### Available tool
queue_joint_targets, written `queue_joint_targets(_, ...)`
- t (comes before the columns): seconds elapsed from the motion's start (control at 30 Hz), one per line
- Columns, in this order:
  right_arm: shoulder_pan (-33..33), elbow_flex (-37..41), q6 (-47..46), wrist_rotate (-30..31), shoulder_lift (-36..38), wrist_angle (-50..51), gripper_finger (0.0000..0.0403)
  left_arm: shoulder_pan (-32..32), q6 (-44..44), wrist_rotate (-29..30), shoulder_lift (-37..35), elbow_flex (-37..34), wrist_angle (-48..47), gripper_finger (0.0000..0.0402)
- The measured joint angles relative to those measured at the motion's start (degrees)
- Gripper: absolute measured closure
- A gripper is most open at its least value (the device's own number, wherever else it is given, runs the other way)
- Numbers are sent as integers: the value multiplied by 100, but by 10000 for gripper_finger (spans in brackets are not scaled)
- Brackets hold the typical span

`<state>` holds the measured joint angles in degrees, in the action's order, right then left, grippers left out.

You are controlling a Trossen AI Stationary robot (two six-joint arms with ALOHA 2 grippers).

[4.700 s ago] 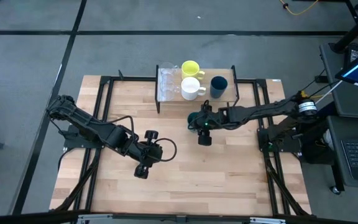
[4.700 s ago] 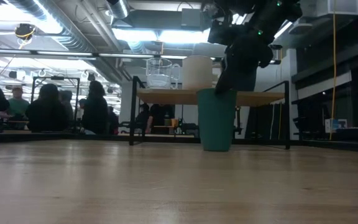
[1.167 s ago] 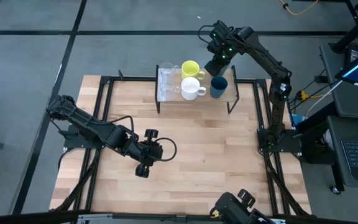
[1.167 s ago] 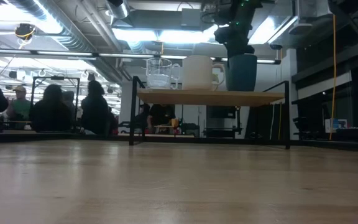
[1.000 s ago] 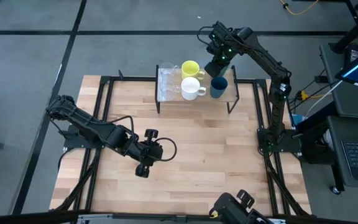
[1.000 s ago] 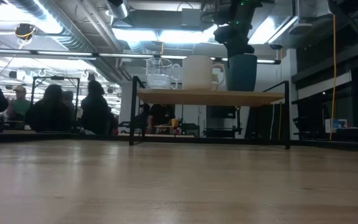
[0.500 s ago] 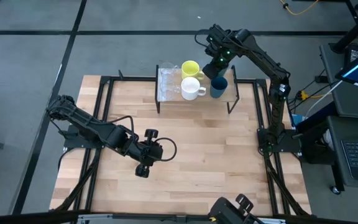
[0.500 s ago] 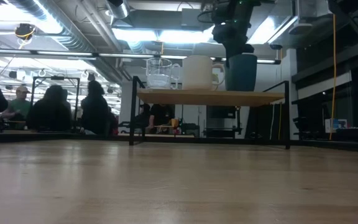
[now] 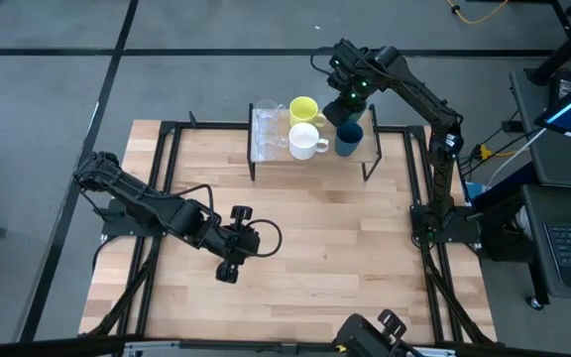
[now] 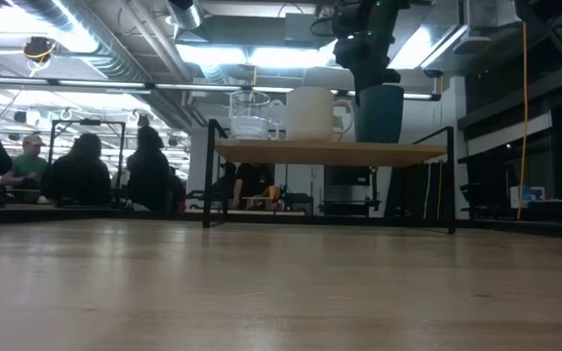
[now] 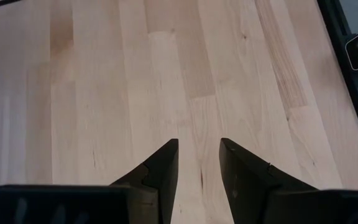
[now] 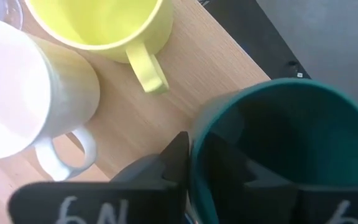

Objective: Stack small to large cups/mugs on shelf
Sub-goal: Put the green cup on the shelf, then return to Home Position

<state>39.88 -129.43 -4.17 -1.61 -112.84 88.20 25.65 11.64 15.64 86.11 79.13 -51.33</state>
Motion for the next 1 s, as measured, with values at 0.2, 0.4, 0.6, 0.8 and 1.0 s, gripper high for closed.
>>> queue_joint_targets(0.2, 0, 0, 140, 0, 0, 0, 314, 0, 0, 0, 0, 0, 0, 290)
queue_joint_targets(0.4, 0, -2, 149, 0, 0, 10, 258, 0, 0, 0, 0, 0, 0, 290)
queue_joint_targets(0.6, 0, -365, 143, 0, 4, 163, 223, 0, 0, 0, 0, 0, 0, 290)
queue_joint_targets(0.8, 0, -501, 14, -35, 327, 189, 218, 0, 0, 0, 0, 0, -2, 290)
queue_joint_targets(1.0, -46, -501, -284, -96, 892, 186, 218, 0, -7, -2, 0, 0, -2, 290)
